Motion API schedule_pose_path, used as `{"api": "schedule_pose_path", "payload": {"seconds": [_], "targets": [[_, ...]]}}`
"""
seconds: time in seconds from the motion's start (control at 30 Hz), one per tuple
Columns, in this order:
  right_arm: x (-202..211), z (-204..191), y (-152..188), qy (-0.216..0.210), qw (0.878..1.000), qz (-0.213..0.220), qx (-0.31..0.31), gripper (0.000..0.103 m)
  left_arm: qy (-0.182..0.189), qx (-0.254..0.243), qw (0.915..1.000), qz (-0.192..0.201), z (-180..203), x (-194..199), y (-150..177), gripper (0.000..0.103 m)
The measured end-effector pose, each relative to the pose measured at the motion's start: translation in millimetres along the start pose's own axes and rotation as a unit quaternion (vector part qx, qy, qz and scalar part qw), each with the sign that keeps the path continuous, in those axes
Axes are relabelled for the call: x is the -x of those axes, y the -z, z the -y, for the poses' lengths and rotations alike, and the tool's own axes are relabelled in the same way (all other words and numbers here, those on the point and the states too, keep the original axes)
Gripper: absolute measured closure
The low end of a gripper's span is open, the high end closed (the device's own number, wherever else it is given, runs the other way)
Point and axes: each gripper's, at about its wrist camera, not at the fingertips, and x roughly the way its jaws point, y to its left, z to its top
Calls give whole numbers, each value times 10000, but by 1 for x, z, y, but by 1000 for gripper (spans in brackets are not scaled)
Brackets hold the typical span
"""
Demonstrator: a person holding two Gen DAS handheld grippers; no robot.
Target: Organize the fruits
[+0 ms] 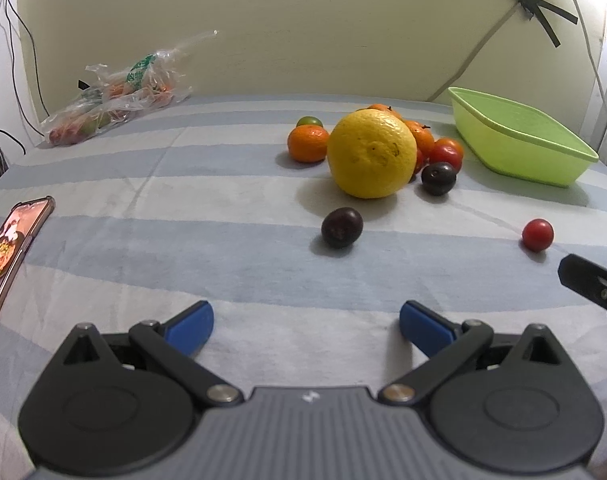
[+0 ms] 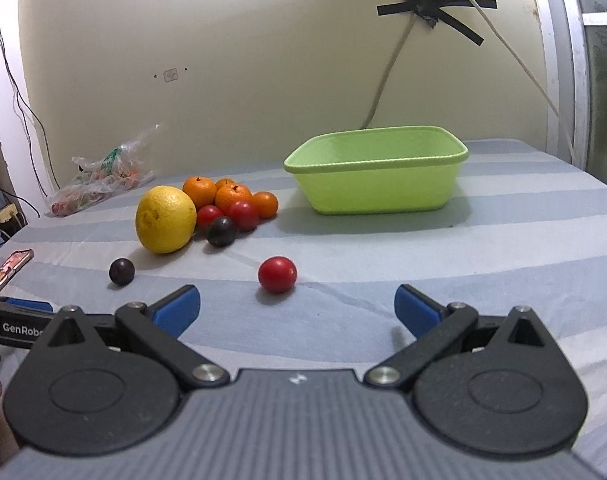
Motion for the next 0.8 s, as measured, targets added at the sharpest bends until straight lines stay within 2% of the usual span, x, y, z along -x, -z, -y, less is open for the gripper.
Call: {"api": "schedule_pose_path", "payload": {"seconds": [0.6,0.7,0.8], "targets": [[1,0,1,45,10000,35,-23,0,86,-26,10000,37,-4,2,0,0],[1,0,1,63,10000,32,-19,0,409,69,9989,239,-16,7,0,0],[1,-2,1,91,10000,25,15,1,335,-55,9976,598,-24,13,-1,1]]}}
